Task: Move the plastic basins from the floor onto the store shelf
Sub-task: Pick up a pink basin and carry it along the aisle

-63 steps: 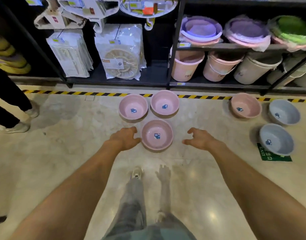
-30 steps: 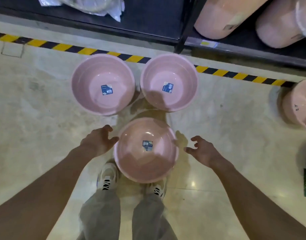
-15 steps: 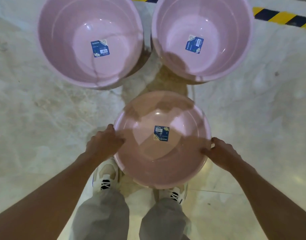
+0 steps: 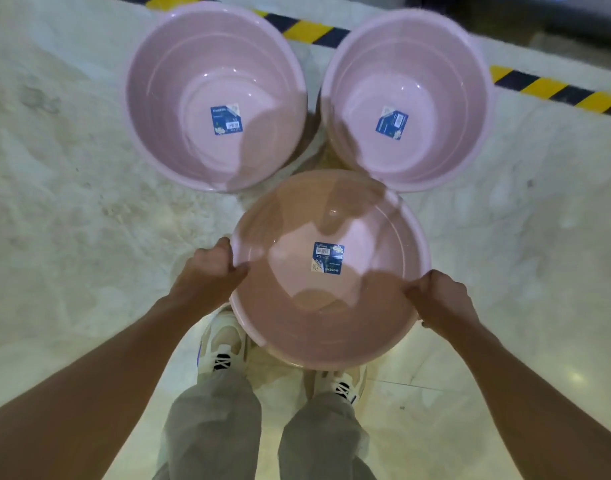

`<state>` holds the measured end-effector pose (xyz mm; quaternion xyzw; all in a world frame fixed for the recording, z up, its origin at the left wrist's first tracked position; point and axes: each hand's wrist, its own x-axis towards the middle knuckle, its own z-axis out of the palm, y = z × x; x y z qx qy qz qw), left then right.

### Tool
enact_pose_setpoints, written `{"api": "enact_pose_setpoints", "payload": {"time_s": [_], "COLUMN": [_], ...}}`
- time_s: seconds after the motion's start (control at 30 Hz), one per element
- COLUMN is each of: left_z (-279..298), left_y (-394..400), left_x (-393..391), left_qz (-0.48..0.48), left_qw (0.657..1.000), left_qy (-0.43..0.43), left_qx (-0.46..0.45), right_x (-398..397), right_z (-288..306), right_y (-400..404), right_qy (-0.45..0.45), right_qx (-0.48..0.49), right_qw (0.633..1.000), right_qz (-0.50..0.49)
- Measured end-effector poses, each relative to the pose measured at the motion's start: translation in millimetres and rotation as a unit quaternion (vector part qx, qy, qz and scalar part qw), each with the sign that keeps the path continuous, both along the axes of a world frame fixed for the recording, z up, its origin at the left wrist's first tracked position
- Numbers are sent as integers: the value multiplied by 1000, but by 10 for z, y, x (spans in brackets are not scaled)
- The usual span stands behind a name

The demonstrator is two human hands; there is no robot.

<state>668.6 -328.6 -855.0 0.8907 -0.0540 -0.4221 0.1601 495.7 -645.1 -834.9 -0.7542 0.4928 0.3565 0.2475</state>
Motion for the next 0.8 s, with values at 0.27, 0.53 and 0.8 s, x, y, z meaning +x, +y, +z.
{"api": "enact_pose_setpoints", "payload": {"time_s": [0.27,0.53,0.8], "left_z": [1149,2233,2371], "left_y": [200,689,758], "left_x": [677,1527,2311], "left_qz": [51,107,110], "left_qw": [999,994,992], "left_qy": [3,-26,-49], "left_qx": [-4,-26,35], "right_x": [833,1827,2828], "right_z": [1166,2226,2171], "right_y": [87,443,492], "right_qy": [-68,-143,-149], "right_qx": [1,-7,11], "right_qw": [997,989,985], "right_qz": [31,28,86]}}
